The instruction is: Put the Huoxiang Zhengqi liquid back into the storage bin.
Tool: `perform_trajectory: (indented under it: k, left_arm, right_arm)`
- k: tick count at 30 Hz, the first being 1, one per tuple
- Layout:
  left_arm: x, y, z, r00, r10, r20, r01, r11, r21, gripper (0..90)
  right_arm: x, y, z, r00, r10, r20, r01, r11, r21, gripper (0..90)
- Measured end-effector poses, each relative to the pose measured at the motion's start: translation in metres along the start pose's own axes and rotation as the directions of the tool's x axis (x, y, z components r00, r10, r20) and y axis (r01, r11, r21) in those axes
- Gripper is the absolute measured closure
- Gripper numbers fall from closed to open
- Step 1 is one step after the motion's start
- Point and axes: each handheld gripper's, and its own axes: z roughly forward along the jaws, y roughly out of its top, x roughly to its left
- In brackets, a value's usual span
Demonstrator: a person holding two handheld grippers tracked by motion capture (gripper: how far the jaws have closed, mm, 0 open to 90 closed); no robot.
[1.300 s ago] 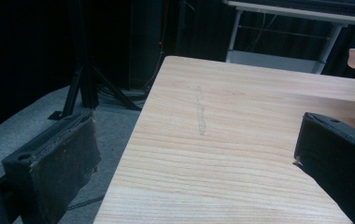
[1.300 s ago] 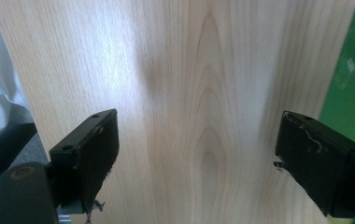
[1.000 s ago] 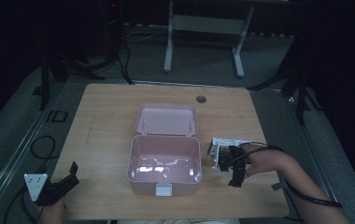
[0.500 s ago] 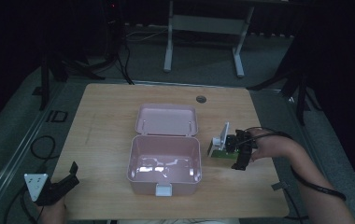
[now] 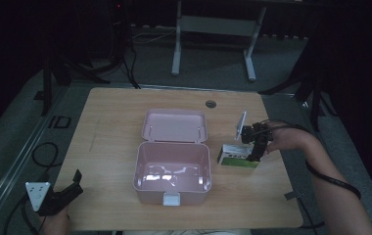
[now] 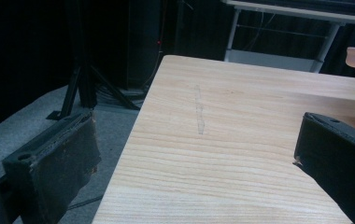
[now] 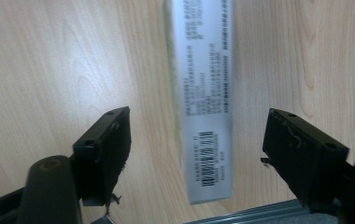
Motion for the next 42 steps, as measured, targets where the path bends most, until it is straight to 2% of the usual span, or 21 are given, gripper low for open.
perform_trajectory:
  k: [3,12,19,24,31,40,42]
  left_arm:
    - [0.0,0.0,0.0,1.0,0.0,0.001,0.0,1.0,0.0,0.2]
    - [0.0,-0.001,0.0,1.0,0.005,0.002,-0.005,1.0,0.003,0.2]
    - [0.0,-0.001,0.0,1.0,0.008,0.005,-0.008,1.0,0.006,0.2]
    - [0.0,-0.001,0.0,0.9999,0.009,0.006,-0.009,0.9999,0.007,0.2]
    - [0.0,-0.001,0.0,0.9999,0.014,0.007,-0.014,0.9998,0.01,0.2]
    - [-0.001,-0.001,0.0,0.9999,0.015,0.006,-0.015,0.9999,0.008,0.2]
    - [-0.001,-0.001,0.0,0.9999,0.015,0.006,-0.015,0.9998,0.009,0.2]
  right_arm:
    - [-0.01,0.0,0.006,0.9997,0.012,-0.021,-0.011,1.0,0.015,28.6]
    - [-0.018,0.0,0.025,0.999,0.011,-0.043,-0.009,0.999,0.043,36.9]
    - [-0.016,0.004,0.036,0.9988,0.001,-0.048,0.001,0.999,0.053,41.6]
    - [-0.015,0.008,0.042,0.9987,-0.015,-0.048,0.017,0.998,0.057,48.3]
    - [-0.013,0.01,0.051,0.9972,-0.022,-0.071,0.026,0.998,0.065,58.2]
    - [-0.009,0.009,0.051,0.9974,-0.033,-0.064,0.036,0.998,0.057,62.2]
    - [-0.011,0.009,0.051,0.9975,-0.023,-0.068,0.027,0.998,0.059,62.4]
